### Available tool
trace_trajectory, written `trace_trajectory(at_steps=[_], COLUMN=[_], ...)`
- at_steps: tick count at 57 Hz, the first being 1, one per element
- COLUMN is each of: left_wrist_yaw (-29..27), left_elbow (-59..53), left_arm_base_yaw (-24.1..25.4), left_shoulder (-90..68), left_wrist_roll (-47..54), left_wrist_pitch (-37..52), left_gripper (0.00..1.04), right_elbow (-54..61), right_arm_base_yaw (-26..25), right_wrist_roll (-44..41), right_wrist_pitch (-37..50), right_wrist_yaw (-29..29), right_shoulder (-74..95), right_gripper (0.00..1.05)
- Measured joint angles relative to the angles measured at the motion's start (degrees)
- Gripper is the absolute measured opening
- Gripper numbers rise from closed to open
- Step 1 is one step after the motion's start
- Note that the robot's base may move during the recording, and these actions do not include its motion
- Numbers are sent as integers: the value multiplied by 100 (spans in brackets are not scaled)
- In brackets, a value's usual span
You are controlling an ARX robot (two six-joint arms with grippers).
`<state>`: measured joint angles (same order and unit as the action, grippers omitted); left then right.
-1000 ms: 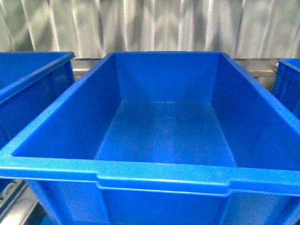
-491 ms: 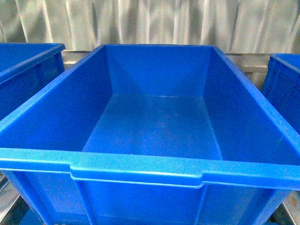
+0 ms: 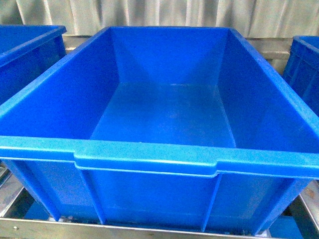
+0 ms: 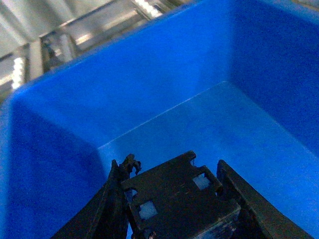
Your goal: Pick red and yellow buttons and place in box
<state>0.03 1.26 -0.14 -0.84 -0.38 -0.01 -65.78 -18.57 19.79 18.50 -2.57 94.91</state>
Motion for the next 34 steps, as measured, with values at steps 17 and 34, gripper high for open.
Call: trace_trajectory(at_steps=[17, 34], left_wrist_yaw=[0, 0], left_elbow=[0, 0], left_arm_base_yaw=[0, 0], left_shoulder=[0, 0], left_wrist_roll=[0, 0], left_wrist_pitch=[0, 0], left_gripper=[97, 97], right_elbow=[-1631, -2236], right_arm_base_yaw=[-470, -549], right_wrist_roll=[-625, -914], right_wrist_pitch=[-1056, -1705], right_wrist_yaw=[437, 605], right_shoulder=[1174, 1722], right_gripper=[41, 68])
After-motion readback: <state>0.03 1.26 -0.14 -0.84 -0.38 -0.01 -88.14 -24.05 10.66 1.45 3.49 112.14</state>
